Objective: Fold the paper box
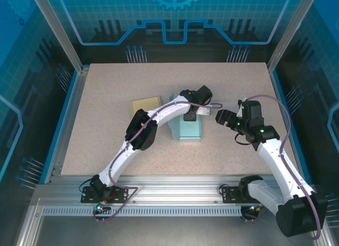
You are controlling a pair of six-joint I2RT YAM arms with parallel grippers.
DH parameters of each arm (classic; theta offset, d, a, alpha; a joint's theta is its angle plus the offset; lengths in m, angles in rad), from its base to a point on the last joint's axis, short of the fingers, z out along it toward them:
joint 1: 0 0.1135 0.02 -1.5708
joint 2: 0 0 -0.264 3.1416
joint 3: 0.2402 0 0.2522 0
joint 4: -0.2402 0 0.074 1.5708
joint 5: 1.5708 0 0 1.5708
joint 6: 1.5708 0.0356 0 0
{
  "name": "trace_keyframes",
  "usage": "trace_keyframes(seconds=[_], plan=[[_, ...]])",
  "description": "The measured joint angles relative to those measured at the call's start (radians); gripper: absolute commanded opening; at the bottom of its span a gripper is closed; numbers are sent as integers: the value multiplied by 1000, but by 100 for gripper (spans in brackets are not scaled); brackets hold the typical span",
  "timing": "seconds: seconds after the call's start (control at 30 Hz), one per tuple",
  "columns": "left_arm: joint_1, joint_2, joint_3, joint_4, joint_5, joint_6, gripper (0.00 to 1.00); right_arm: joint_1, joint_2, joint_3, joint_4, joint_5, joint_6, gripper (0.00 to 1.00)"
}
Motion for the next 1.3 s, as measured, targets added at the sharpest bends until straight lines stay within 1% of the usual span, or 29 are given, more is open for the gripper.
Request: trace_keyframes(seconds=[0.1,0.17,0.33,0.4,0.5,0.63,0.7,0.77,0.83,0.87,0.97,1.07,1.17,1.27,1.3], plan=[[-5,0,24,1,1,13,95,0,2,0,1,0,-4,91],[-9,-7,31,10,2,13,99,0,3,0,2,0,-6,91],[-17,-54,31,11,23,-5,99,-2,3,-2,5,-3,-7,90],[-18,-91,31,12,32,-38,99,-5,3,-2,5,-5,-8,89],[-18,-171,31,18,34,-122,98,-7,8,-2,6,-9,-15,87],[-16,-326,3,31,-19,-346,91,-11,56,-2,13,-27,-27,82],[-10,-440,-73,36,-53,-500,87,-11,91,-2,12,-32,-33,81],[9,-591,-216,45,-67,-670,86,-11,119,-2,13,-41,-35,81],[40,-731,-378,65,-54,-808,84,-11,131,-3,13,-48,-39,82],[63,-804,-472,80,-34,-881,84,-11,131,-5,13,-52,-41,82],[129,-938,-685,110,43,-1049,85,-11,132,-9,18,-55,-49,82],[164,-969,-813,157,150,-1170,86,-11,132,-9,21,-56,-56,82],[168,-951,-871,195,256,-1250,85,-11,132,-10,23,-61,-59,82],[166,-922,-874,233,328,-1291,81,-11,131,-14,31,-67,-59,82],[166,-913,-874,243,345,-1300,76,-11,131,-14,32,-70,-59,82]])
